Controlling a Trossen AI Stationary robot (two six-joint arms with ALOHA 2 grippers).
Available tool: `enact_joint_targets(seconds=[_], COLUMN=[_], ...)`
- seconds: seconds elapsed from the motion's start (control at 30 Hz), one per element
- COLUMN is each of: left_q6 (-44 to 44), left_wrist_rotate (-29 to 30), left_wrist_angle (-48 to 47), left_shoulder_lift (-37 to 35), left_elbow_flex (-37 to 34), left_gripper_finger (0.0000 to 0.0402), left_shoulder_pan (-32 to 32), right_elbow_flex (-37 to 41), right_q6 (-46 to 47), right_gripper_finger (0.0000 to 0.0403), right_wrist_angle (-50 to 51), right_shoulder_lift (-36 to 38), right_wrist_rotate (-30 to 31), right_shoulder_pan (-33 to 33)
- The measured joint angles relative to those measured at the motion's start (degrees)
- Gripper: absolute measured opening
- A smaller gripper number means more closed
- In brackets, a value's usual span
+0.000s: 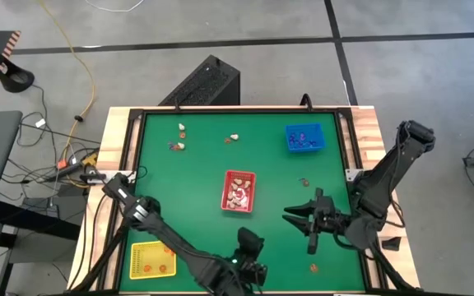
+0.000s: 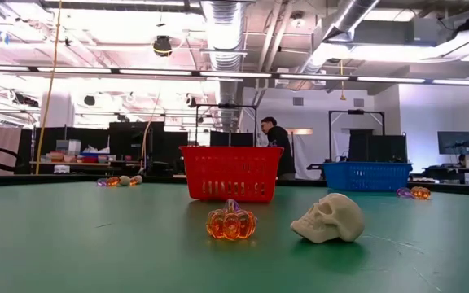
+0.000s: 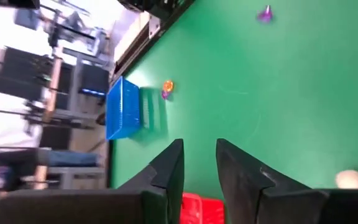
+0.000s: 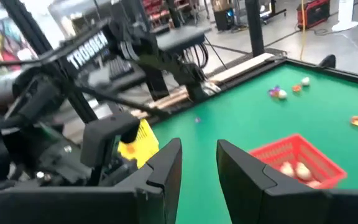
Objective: Sort Halloween decoration
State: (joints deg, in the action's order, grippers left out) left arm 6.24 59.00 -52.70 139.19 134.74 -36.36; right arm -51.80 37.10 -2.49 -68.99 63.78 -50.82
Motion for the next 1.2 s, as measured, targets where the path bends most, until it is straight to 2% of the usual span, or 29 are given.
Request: enact_joint_targets(seconds=[0.07, 0.17, 0.23, 0.37, 0.43, 0.53, 0.57, 0.63, 0.8, 0.93, 1.07, 1.2], left_q6=[-4.62, -12.58, -16.57, -24.58, -29.78, -43.91, -47.75, -47.03, -59.27, -71.81, -84.16, -97.72], left_wrist_rotate=[-2.48, -0.82, 2.69, 12.61, 14.41, 20.63, 23.38, 25.49, 22.64, 23.03, 29.85, 30.63], left_wrist_angle=[-3.32, -9.49, -14.24, -22.48, -27.75, -37.59, -37.16, -36.90, -37.32, -36.74, -33.39, -32.68], left_shoulder_lift=[-2.13, -3.64, -3.47, -3.42, -3.86, -4.10, -4.47, -6.24, -12.51, -20.52, -28.53, -35.23], left_elbow_flex=[0.06, 0.22, 0.12, 0.08, 0.10, 0.03, -1.17, -5.19, -19.55, -32.64, -46.19, -57.05], left_gripper_finger=[0.0076, 0.0064, 0.0057, 0.0043, 0.0036, 0.0019, 0.0013, 0.0004, 0.0000, 0.0000, 0.0000, 0.0000], left_shoulder_pan=[-0.93, -3.41, -5.73, -9.96, -11.59, -12.88, -12.91, -12.58, -9.55, -9.59, -13.77, -18.60], right_elbow_flex=[-1.88, -4.81, -6.95, -11.32, -14.18, -19.55, -21.38, -24.98, -31.37, -32.30, -32.29, -32.32], right_q6=[-0.03, -0.11, -1.28, -2.80, -3.04, -3.03, -2.74, -0.27, 8.73, 12.44, 17.95, 25.41], right_gripper_finger=[0.0132, 0.0132, 0.0132, 0.0132, 0.0132, 0.0132, 0.0132, 0.0132, 0.0132, 0.0132, 0.0132, 0.0132], right_wrist_angle=[-0.34, -0.53, -0.68, -0.27, 1.51, 7.94, 11.12, 18.49, 33.41, 36.67, 37.56, 40.32], right_shoulder_lift=[-0.57, -2.39, -4.25, -8.90, -10.62, -12.20, -12.65, -13.28, -14.25, -15.15, -16.68, -18.80], right_wrist_rotate=[-0.32, -0.73, -1.48, -7.98, -10.73, -13.54, -14.51, -16.84, -24.05, -30.36, -36.84, -46.69], right_shoulder_pan=[0.94, 1.98, 2.61, 3.70, 3.94, 4.42, 4.39, 4.37, 4.52, 4.21, 4.17, 3.83])
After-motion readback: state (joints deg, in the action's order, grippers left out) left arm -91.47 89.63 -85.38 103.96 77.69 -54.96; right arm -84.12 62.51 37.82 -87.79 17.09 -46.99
